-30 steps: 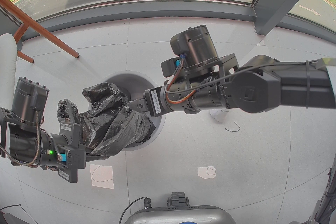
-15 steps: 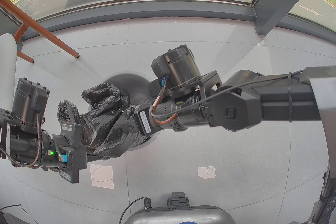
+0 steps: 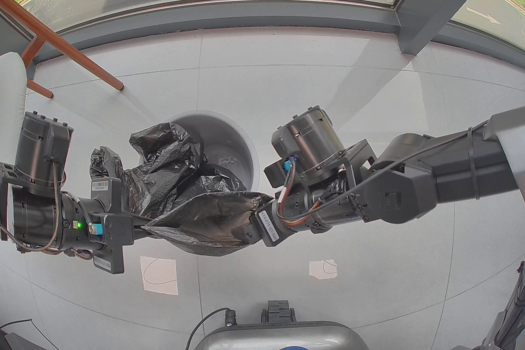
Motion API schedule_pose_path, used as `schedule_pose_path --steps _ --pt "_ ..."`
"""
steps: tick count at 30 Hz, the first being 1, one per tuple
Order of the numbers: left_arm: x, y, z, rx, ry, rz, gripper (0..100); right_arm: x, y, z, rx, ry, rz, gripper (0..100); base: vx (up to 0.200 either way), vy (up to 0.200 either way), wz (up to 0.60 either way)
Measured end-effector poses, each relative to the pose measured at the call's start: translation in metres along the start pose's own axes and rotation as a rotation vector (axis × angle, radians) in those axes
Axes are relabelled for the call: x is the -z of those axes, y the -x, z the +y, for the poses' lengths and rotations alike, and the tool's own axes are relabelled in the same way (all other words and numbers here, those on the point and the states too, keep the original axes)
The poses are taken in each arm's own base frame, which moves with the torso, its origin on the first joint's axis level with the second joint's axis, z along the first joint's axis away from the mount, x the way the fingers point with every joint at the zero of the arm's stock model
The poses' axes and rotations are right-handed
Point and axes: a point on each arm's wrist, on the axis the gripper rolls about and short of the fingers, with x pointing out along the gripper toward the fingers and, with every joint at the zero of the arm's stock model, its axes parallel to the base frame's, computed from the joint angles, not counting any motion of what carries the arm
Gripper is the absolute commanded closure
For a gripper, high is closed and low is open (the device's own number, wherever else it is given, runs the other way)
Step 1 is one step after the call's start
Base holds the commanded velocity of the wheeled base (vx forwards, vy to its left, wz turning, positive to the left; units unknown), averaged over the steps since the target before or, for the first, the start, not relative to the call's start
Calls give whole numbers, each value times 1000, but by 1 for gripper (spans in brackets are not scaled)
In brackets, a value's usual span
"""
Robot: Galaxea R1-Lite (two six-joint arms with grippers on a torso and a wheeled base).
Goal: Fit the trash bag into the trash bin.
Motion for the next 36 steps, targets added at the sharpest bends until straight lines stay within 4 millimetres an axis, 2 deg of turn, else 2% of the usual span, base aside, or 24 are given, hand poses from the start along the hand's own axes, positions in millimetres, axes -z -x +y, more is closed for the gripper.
schedule_pose_path --steps 7,17,18,27,36 --pt "0 1 2 -7 12 1 100 -11 5 -6 0 -11 -93 0 0 0 0" --pt "0 0 2 -4 13 4 100 -15 9 -11 2 -24 -118 0 0 0 0" --pt "0 0 2 -4 13 4 100 -15 9 -12 3 -25 -118 100 0 0 0" --pt "0 0 3 -7 33 4 100 -17 11 -8 -5 -25 -133 100 0 0 0" --pt "-2 -3 6 -37 117 -17 100 -34 15 -6 -23 -29 -275 100 0 0 0"
